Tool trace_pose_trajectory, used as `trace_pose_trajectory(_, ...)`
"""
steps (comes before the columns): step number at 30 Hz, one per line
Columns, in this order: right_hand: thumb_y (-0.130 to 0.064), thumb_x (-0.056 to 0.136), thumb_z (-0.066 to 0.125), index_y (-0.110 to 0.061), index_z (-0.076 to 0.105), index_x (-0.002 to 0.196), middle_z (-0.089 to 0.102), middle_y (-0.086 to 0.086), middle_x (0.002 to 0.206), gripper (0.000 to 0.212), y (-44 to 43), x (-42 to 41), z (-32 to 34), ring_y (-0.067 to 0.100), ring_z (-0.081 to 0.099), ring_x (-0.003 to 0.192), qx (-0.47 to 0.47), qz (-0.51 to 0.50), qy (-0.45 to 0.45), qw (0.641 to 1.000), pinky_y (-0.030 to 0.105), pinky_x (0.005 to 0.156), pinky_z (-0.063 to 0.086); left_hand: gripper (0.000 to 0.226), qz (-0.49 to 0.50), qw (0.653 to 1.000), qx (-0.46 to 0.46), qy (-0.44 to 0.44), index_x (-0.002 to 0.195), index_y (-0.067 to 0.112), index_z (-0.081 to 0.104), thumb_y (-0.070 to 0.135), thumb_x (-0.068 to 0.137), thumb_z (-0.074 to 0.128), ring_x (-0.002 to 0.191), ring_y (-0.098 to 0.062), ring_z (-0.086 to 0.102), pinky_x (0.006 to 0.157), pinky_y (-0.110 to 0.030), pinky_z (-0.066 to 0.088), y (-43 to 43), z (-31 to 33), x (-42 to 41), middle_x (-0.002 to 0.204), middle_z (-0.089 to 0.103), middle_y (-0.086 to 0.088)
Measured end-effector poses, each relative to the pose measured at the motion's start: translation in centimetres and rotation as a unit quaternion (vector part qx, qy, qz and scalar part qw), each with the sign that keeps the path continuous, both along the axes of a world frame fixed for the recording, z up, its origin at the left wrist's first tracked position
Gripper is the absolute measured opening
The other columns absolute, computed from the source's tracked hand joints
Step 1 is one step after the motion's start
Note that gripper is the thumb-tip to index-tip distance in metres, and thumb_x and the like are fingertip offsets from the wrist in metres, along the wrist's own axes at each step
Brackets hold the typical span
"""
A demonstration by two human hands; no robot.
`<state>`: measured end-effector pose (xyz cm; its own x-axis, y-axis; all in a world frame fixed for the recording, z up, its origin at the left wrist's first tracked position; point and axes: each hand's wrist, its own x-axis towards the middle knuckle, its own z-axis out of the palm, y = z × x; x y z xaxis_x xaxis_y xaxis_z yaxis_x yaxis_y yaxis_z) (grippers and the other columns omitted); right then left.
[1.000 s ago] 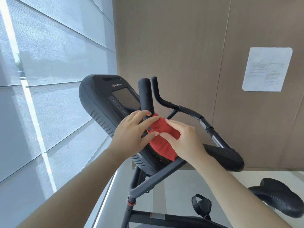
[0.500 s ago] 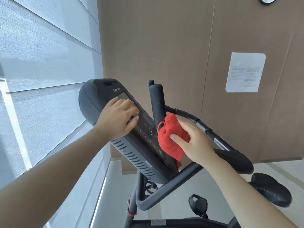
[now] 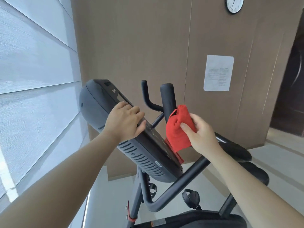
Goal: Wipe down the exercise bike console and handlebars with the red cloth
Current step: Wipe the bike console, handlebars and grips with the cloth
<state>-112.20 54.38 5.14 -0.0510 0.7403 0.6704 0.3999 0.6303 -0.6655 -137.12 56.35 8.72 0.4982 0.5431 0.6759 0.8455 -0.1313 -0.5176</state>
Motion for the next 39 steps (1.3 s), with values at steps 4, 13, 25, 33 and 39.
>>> trace_pose_trajectory(4, -0.017, 0.085, 0.065, -0.032, 0.059, 0.089, 0.069, -0.013, 0.09, 0.017, -0.6, 0.5, 1.1, 0.01, 0.065, 0.088, 0.001, -0.019, 0.023, 1.0, 0.033, 0.082, 0.051, 0.041, -0.014, 1.0, 0.024, 0.004, 0.077, 0.018, 0.066, 0.039, 0.09, 0.033, 0.06, -0.024, 0.056, 0.079, -0.035, 0.039, 0.2, 0.0, 0.0, 0.068, 0.061, 0.001)
trace_pose_trajectory(13, -0.024, 0.086, 0.064, -0.019, 0.048, 0.134, 0.056, -0.007, 0.131, 0.051, -0.1, -4.1, 7.3, 0.002, 0.052, 0.118, 0.084, -0.019, 0.033, 0.996, 0.025, 0.104, 0.038, 0.035, -0.048, 0.997, 0.052, 0.002, 0.067, 0.015, 0.06, 0.036, 0.087, 0.041, 0.051, -0.025, 0.05, 0.072, -0.035, 0.043, 0.7, -0.2, -0.1, 0.058, 0.053, -0.001)
trace_pose_trajectory(25, -0.021, 0.087, 0.063, -0.025, 0.056, 0.127, 0.06, -0.022, 0.104, 0.041, -1.5, -3.1, 5.8, -0.01, 0.056, 0.096, 0.113, -0.108, 0.034, 0.987, 0.002, 0.082, 0.039, 0.039, -0.059, 0.995, 0.078, 0.002, 0.066, 0.017, 0.061, 0.038, 0.089, 0.037, 0.054, -0.024, 0.052, 0.074, -0.036, 0.043, 1.2, -0.5, -0.3, 0.057, 0.055, 0.001)
trace_pose_trajectory(33, -0.022, 0.088, 0.061, -0.021, 0.054, 0.13, 0.064, -0.006, 0.118, 0.043, 0.0, -4.5, 4.7, 0.004, 0.058, 0.105, 0.128, -0.099, 0.006, 0.987, 0.011, 0.089, 0.041, 0.038, -0.063, 0.994, 0.086, -0.003, 0.067, 0.018, 0.062, 0.037, 0.089, 0.037, 0.055, -0.024, 0.052, 0.075, -0.034, 0.041, 1.4, -0.7, -0.2, 0.057, 0.055, 0.002)
trace_pose_trajectory(39, -0.02, 0.087, 0.062, -0.024, 0.062, 0.12, 0.068, -0.011, 0.098, 0.034, -1.4, -1.8, 2.9, 0.004, 0.063, 0.092, 0.071, -0.081, -0.056, 0.993, 0.013, 0.079, 0.045, 0.041, -0.054, 0.994, 0.09, 0.01, 0.068, 0.019, 0.06, 0.038, 0.091, 0.033, 0.056, -0.022, 0.052, 0.074, -0.033, 0.038, 1.3, -0.7, -0.3, 0.059, 0.056, 0.004)
